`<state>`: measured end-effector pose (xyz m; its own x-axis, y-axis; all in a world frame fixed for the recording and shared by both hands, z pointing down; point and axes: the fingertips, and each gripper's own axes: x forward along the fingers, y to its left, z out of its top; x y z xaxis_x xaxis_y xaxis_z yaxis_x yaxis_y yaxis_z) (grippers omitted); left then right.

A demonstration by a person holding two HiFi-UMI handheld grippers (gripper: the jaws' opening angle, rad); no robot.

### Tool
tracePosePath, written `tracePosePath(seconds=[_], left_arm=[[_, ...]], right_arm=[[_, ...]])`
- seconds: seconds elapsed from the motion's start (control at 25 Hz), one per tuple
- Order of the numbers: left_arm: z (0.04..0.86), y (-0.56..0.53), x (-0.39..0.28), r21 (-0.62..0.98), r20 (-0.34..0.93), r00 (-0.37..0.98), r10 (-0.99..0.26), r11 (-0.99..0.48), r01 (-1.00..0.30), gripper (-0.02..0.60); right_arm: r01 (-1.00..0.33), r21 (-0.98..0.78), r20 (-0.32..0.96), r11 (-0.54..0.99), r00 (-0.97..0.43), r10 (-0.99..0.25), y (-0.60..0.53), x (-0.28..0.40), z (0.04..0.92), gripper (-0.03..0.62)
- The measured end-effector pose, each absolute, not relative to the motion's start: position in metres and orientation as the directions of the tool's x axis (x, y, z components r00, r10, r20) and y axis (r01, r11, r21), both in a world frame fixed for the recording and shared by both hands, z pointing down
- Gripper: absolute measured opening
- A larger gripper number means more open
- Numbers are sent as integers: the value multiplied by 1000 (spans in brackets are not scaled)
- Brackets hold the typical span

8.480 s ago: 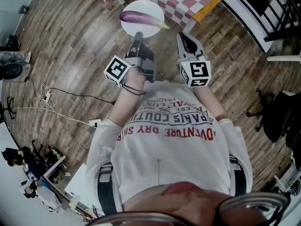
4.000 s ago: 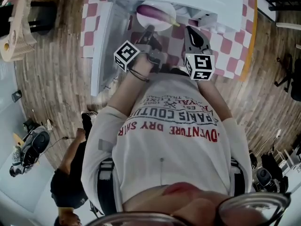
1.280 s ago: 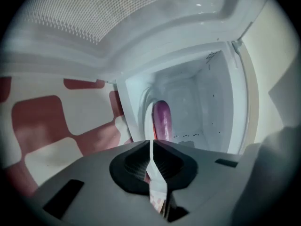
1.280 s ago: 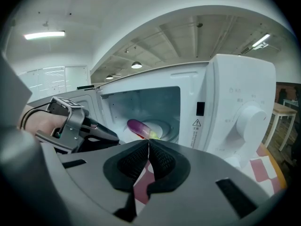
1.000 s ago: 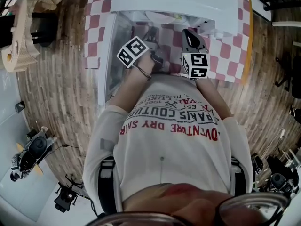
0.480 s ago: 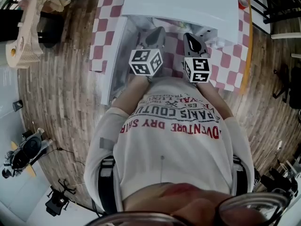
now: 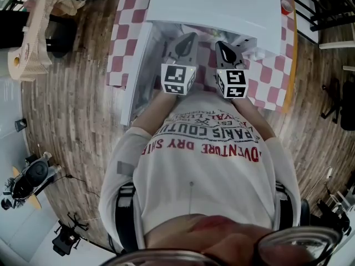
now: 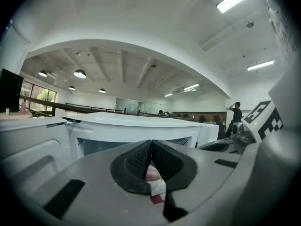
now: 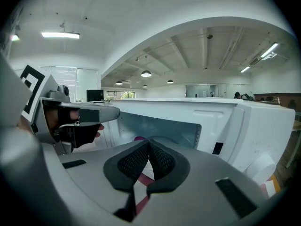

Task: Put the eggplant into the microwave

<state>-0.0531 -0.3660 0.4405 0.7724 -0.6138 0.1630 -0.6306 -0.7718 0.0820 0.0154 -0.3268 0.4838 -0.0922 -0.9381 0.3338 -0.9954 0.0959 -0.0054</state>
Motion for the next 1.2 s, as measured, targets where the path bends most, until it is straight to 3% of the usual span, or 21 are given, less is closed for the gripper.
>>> tracePosePath(seconds=[1.2], left_arm=[[458, -369, -54, 96, 229, 747, -624, -749, -655, 28]], right_arm=[[-997, -20, 349, 71, -73, -934, -322, 26, 488, 26]])
